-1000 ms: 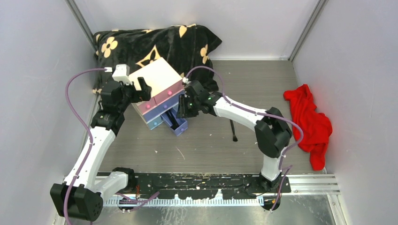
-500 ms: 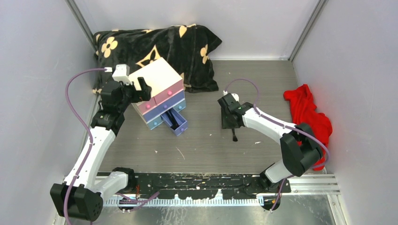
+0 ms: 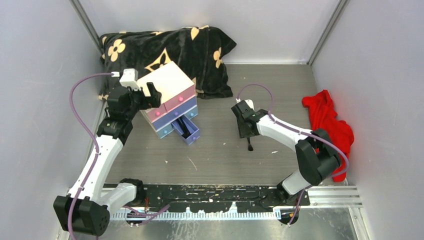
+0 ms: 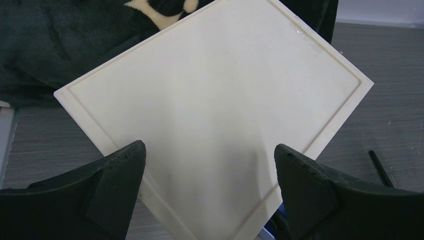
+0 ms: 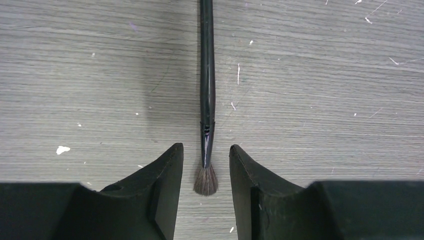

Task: Organize the makeup
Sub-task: Pick up the makeup brush from the center of the board.

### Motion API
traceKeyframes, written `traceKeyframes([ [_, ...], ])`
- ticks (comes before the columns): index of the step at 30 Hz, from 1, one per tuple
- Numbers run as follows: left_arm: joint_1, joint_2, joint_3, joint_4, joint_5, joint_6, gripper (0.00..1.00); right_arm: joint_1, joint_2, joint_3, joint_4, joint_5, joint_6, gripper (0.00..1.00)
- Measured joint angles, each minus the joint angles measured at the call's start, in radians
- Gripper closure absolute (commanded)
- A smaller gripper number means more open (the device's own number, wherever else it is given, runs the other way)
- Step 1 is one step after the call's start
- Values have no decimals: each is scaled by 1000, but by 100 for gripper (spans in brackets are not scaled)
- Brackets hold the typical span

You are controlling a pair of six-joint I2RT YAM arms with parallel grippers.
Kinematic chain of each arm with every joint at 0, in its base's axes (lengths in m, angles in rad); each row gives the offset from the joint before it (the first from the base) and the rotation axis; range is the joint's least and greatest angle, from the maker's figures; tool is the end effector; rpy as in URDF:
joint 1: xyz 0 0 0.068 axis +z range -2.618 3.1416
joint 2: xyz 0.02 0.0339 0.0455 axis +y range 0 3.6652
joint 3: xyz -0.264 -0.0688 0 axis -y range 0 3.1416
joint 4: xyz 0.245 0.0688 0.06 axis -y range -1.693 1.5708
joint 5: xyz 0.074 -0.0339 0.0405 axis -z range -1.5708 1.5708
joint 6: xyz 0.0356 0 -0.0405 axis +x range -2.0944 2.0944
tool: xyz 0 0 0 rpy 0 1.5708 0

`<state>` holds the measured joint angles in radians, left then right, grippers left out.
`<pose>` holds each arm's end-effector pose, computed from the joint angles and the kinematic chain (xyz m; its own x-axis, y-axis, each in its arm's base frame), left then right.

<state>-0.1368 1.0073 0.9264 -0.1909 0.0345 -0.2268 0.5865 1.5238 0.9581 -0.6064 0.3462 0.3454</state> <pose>0.2312 -0.0331 0.3473 -0.2972 -0.1859 -0.9365 0.1051 0.9685 -0.2256 0.2468 0.1495 0.1975 -0.8613 -0.1900 -0.4712 -0.1268 0.9785 -0.1628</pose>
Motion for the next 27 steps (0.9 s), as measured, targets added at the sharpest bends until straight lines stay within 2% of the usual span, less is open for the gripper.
traceKeyframes([
  [4,0,0,0,1,0,0,0,-14,17,-28,32,-10,-5,57],
  [16,0,2,-7,15,0,1,0,-34,27,-122,113,-80,7,69],
  [18,0,2,-7,16,0,0,0,-34,27,-125,122,-87,10,73],
  [23,0,2,-8,18,0,1,0,-34,20,-140,151,-94,25,96],
  [27,0,2,-8,18,0,1,0,-34,-8,-163,172,-94,34,99],
])
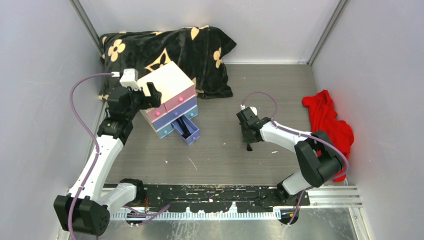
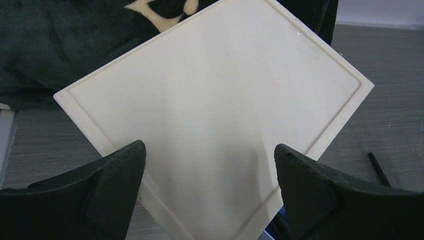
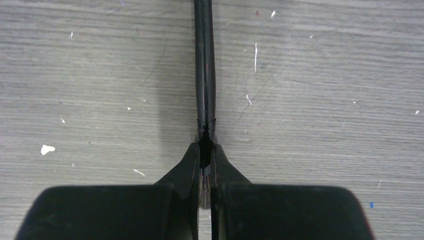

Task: Organize the makeup
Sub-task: Pick up the makeup brush from the center of the board, then place the makeup brush in the drawer.

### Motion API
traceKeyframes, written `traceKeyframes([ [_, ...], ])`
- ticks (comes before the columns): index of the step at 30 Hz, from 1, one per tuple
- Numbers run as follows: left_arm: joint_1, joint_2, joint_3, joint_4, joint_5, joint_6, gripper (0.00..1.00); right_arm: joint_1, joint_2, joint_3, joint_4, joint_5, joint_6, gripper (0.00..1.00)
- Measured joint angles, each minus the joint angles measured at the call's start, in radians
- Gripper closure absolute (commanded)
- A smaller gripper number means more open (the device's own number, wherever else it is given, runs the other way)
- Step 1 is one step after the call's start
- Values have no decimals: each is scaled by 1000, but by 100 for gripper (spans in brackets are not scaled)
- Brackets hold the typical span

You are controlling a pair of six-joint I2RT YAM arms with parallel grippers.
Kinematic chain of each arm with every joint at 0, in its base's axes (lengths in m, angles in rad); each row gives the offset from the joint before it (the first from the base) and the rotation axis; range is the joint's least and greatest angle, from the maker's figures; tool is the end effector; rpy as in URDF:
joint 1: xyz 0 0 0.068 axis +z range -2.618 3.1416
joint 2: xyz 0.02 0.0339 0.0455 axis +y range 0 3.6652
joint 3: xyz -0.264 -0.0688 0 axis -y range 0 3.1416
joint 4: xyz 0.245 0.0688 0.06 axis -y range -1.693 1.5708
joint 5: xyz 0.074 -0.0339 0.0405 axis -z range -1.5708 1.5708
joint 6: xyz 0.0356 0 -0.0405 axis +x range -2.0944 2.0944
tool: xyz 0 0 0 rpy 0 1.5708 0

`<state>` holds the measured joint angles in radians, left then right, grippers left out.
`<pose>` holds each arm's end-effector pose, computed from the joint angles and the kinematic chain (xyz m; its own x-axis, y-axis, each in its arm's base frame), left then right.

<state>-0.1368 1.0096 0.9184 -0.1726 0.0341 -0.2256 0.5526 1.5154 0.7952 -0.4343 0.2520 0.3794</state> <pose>0.2324 -0.0332 0.3459 -0.2896 -0.1858 -0.9390 0.1068 0.9686 -0.2246 0.2370 0.1357 0.1614 -0.8796 -0.1210 -0.4601 -0.1041 0.9926 -0.0621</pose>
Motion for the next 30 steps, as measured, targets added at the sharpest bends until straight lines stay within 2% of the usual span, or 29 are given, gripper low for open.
traceKeyframes([
  [7,0,0,0,0,-1,2,0,-4,-85,15,-69,-148,-10,99],
  [16,-1,0,0,0,-7,1,0,3,-94,319,-139,-495,-8,99],
  [20,-1,0,0,0,-8,2,0,29,-33,397,-104,-631,31,99],
  [24,-1,0,0,0,-8,2,0,58,56,407,-46,-742,97,99],
  [30,-1,0,0,0,-8,2,0,129,148,407,8,-817,180,99],
])
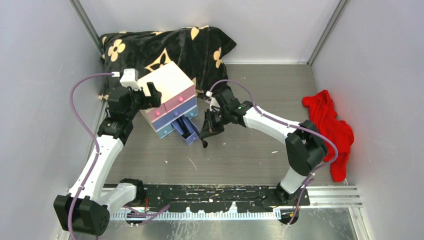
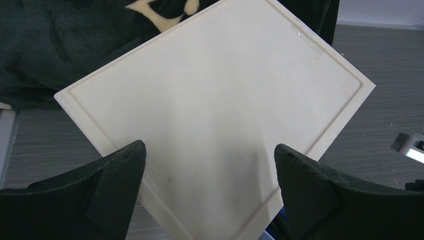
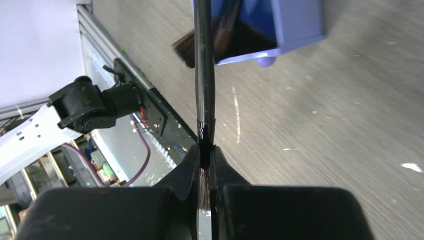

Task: Organize the makeup
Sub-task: Place the makeup brush in the drawer.

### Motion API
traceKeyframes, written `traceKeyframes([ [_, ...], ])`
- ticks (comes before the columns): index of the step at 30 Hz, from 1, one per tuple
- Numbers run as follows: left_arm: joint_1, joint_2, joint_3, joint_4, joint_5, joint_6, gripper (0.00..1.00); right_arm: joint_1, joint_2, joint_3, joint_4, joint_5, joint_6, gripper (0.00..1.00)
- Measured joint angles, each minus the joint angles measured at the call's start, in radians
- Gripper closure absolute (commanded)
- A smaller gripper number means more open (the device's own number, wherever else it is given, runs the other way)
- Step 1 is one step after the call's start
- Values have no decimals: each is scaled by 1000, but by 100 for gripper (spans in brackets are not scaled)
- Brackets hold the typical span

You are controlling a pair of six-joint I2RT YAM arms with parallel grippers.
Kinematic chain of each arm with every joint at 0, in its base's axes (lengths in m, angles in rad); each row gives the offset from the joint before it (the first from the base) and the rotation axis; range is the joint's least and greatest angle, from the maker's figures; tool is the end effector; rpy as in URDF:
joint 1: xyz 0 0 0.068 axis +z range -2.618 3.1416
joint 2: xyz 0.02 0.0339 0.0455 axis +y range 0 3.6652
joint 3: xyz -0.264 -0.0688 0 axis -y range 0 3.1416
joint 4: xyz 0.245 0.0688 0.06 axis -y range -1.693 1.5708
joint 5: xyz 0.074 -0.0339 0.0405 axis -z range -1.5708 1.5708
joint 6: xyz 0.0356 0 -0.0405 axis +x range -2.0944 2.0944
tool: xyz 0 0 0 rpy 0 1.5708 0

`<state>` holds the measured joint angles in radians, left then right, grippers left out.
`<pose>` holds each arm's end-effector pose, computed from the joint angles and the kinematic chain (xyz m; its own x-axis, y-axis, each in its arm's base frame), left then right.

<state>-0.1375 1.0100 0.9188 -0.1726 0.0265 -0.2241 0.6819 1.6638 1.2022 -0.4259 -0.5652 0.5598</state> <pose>0.2325 -0.0331 0.3459 -0.2879 -0.1844 -0.9397 0.1009 0.9700 -0.2213 0.2646 0.2394 0.2403 -0.9322 -0.1792 -0.3144 -0.3538 0.6345 0.6872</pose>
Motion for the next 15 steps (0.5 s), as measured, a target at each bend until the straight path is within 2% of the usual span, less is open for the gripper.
traceKeyframes([
  [7,0,0,0,0,0,0,0,73,20,5,71,-38,77,99],
  [15,0,-10,-1,-8,0,-1,0,77,65,26,102,-43,135,99],
])
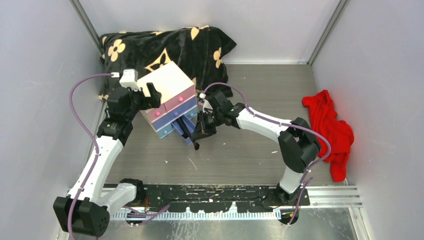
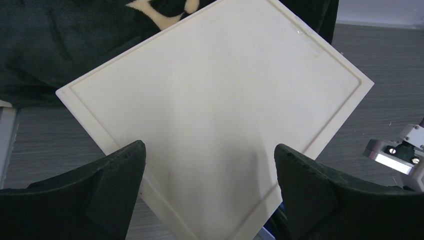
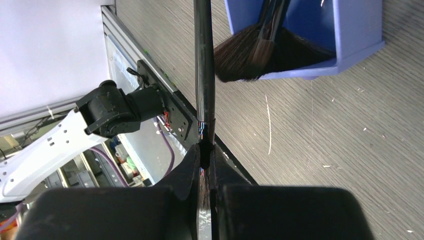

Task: Organize the makeup
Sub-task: Place the makeup brush in the drawer.

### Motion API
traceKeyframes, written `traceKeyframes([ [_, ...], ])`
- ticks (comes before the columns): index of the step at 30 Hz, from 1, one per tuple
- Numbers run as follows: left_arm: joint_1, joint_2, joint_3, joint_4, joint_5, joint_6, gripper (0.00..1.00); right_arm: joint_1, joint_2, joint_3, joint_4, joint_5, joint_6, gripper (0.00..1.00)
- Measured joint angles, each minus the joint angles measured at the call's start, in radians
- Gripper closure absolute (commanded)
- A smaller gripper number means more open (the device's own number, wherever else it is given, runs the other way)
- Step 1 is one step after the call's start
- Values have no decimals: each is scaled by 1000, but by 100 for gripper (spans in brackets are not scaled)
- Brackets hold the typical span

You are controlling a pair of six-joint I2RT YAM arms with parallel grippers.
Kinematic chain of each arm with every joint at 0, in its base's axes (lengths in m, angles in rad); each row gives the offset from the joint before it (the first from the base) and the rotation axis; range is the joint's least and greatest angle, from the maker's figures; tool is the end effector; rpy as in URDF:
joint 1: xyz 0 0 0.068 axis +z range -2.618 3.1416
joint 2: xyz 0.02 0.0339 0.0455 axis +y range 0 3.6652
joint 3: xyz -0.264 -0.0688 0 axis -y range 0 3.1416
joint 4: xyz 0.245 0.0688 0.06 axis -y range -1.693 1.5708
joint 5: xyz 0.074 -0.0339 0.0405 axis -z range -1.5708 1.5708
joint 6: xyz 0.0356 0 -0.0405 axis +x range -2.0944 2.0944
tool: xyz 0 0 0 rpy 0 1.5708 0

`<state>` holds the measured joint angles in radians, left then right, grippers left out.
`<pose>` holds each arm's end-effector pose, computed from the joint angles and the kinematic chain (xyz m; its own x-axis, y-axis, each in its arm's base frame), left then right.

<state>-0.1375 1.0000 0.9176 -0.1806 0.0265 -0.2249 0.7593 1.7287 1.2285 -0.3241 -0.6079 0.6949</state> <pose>0.2300 -0.0328 0.3468 -0.2873 -0.1853 -0.9398 0.1008 0.9698 -0.2221 0.2583 0.2732 0.2336 -0.9509 -0.1779 -0.2531 -0.3092 0.5758 0.7569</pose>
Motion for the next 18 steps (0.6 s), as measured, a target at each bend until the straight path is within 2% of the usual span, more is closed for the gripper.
traceKeyframes([
  [5,0,-4,0,-4,0,-3,0,0,32,36,-34,7,23,99],
  [13,0,-23,-1,-24,-5,-4,0,-3,138,232,-177,48,14,99],
  [18,0,-38,-1,-42,-10,-3,0,-16,140,236,-225,66,16,99],
])
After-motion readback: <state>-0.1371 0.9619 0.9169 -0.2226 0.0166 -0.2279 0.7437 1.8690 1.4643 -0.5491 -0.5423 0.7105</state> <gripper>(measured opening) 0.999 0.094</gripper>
